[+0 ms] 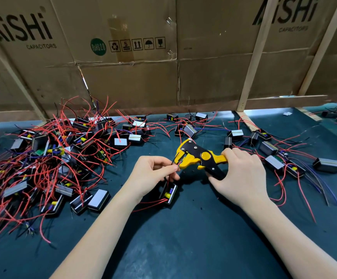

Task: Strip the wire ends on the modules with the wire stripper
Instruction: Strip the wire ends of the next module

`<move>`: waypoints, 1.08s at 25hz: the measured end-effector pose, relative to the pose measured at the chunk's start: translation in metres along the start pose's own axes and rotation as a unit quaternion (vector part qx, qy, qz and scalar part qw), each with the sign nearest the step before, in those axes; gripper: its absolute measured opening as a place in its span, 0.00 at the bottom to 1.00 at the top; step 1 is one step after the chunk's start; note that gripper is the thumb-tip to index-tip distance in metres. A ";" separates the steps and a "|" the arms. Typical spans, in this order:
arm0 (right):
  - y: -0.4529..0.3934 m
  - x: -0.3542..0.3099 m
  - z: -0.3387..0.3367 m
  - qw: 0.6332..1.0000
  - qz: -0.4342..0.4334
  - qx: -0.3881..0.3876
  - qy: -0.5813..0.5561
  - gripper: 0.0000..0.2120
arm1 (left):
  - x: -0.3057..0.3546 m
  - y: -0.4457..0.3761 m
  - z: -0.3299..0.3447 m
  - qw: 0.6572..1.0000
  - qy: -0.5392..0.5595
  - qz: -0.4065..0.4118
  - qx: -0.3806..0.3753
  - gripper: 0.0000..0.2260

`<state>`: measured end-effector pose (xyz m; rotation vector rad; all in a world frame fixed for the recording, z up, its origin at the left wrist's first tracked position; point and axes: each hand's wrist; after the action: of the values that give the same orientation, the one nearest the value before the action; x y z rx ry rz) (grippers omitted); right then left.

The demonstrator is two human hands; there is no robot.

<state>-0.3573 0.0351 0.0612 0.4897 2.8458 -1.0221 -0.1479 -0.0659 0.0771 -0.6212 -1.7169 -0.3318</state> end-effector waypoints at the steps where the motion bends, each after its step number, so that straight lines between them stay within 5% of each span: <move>1: 0.000 0.000 0.000 1.000 -0.003 0.006 0.003 0.24 | 0.000 0.000 0.000 1.000 0.002 -0.001 0.001 0.06; 16: 0.002 -0.003 0.000 1.000 0.006 0.022 -0.014 0.21 | -0.002 -0.001 -0.002 1.000 -0.005 -0.011 0.003 0.05; 27: 0.002 -0.005 -0.002 0.999 0.020 -0.038 -0.015 0.20 | -0.001 0.001 -0.005 1.000 -0.011 -0.009 -0.011 0.05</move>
<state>-0.3518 0.0362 0.0622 0.5174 2.8248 -0.9020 -0.1433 -0.0684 0.0770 -0.6278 -1.7423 -0.3587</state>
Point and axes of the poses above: each hand's wrist, its own y-axis away from the middle knuckle, its own z-axis out of the palm, x = y × z, and after that the axes turned 4 degrees about z, right-handed
